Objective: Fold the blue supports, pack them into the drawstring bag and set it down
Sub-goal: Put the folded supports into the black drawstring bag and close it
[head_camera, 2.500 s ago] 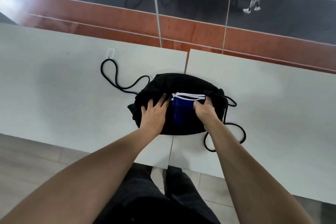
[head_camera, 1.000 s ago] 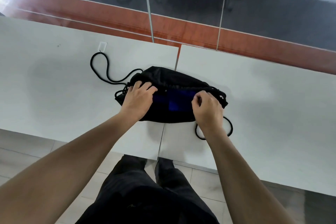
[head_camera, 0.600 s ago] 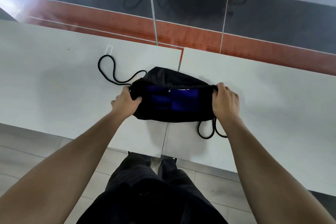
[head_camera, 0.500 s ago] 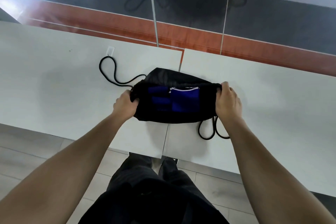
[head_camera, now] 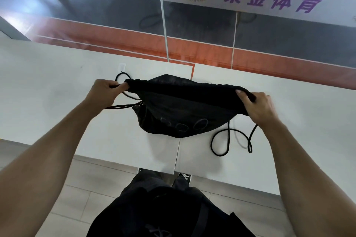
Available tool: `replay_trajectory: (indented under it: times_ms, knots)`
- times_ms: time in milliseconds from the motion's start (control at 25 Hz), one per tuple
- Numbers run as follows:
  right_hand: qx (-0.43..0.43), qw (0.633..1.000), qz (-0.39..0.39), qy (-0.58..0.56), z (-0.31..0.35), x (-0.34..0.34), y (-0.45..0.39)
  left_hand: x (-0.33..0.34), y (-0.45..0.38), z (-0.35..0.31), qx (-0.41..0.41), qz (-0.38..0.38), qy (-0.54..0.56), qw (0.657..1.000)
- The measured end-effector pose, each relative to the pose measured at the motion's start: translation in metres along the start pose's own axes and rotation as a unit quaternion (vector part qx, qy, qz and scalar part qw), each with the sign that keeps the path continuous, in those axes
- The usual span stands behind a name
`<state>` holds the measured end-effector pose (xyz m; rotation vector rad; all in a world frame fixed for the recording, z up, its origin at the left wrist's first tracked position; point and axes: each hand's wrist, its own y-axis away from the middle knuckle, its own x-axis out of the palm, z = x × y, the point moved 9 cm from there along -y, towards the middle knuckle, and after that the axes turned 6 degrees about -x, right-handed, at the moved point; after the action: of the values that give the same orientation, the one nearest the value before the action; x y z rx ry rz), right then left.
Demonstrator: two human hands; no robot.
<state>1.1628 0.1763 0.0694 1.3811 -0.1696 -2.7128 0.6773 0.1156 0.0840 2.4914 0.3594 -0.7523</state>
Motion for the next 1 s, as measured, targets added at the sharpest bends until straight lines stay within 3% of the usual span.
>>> replay_trajectory:
  times_ms: [160,280,400,480,560,640,720,840,1000]
  knots:
    - [0.01,1.0,0.004,-0.026,-0.009,-0.006,0.002,-0.012,-0.016,0.012,-0.079,-0.015,0.25,0.965]
    - [0.068,0.995,-0.073,0.02,-0.052,-0.03,0.007,-0.036,-0.025,0.046,-0.155,-0.083,0.369,0.913]
    - [0.153,0.973,-0.143,0.092,-0.099,-0.051,0.019,-0.064,-0.025,0.078,-0.182,-0.195,0.25,0.931]
    - [0.191,0.966,-0.135,0.108,-0.109,-0.042,0.02,-0.06,-0.028,0.077,-0.17,-0.224,0.097,0.955]
    - [0.174,0.965,-0.112,0.161,-0.095,-0.023,0.013,-0.039,-0.025,0.058,-0.136,-0.23,-0.062,0.962]
    - [0.095,0.975,-0.11,0.165,-0.06,0.001,0.005,-0.006,-0.018,0.017,0.018,-0.227,-0.212,0.95]
    - [-0.002,0.993,-0.064,0.101,-0.015,0.038,0.001,0.05,-0.009,-0.008,0.174,-0.137,-0.297,0.929]
    - [-0.065,0.995,-0.005,0.082,0.035,0.081,0.011,0.096,-0.007,0.007,0.159,-0.039,-0.302,0.939]
    - [-0.019,0.999,-0.006,0.046,0.04,0.083,0.021,0.097,0.016,0.005,0.128,-0.096,-0.168,0.973]
